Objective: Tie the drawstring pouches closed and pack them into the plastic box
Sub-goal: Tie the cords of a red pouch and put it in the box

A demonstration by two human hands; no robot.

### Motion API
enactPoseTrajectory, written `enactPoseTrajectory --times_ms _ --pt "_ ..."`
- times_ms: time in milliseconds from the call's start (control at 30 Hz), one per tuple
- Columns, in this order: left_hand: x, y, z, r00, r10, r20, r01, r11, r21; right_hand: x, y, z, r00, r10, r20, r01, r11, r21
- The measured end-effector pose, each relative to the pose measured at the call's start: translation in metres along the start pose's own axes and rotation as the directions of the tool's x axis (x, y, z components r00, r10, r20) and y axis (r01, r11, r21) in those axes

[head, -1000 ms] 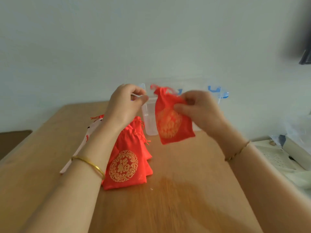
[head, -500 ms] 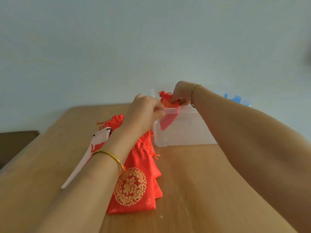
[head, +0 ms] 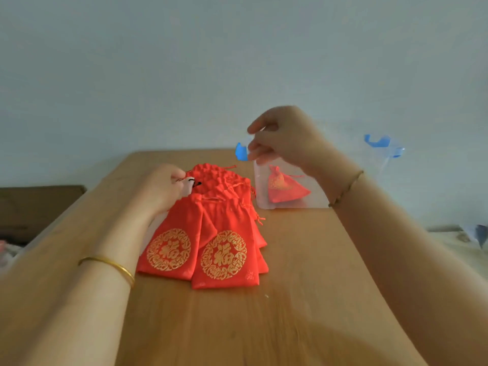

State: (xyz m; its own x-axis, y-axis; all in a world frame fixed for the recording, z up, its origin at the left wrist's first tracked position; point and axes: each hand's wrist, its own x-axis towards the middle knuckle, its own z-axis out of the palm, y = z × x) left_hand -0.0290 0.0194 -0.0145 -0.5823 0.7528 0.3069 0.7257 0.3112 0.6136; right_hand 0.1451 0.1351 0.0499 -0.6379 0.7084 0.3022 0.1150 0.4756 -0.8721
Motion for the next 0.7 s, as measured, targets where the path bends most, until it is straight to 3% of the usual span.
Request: enactPoseTrajectory --times_ms 100,167,300,533,600,700 --pt "-0.008 -0.008 0.000 0.994 0.051 0.101 -0.053 0.998 0.016 -0.022 0.013 0.035 0.984 0.031 0.176 -0.021 0.998 -0.061" --pt "-0.008 -0.015 0.006 0.993 0.051 0.108 -0.055 0.998 0.034 -0.029 0.021 0.056 0.974 0.056 0.220 -0.028 0.991 -0.128" --pt "-0.011 -0.020 0.013 0.995 0.099 0.033 -0.100 0.994 0.035 -0.033 0.035 0.077 0.979 0.067 0.192 -0.026 0.978 -0.209" --pt "-0.030 0.012 -0.019 0.965 0.258 0.045 -0.257 0.966 -0.032 -0.047 0.033 0.077 0.978 -0.093 0.189 0.134 0.968 -0.214" --pt "-0.035 0.026 -0.025 0.947 0.315 0.055 -0.310 0.946 -0.094 -0.052 0.031 0.066 0.979 -0.163 0.123 0.189 0.952 -0.243" --pt "-0.035 0.034 -0.022 0.925 0.363 0.110 -0.321 0.904 -0.283 -0.066 0.031 0.034 0.984 -0.152 0.092 0.160 0.982 -0.096"
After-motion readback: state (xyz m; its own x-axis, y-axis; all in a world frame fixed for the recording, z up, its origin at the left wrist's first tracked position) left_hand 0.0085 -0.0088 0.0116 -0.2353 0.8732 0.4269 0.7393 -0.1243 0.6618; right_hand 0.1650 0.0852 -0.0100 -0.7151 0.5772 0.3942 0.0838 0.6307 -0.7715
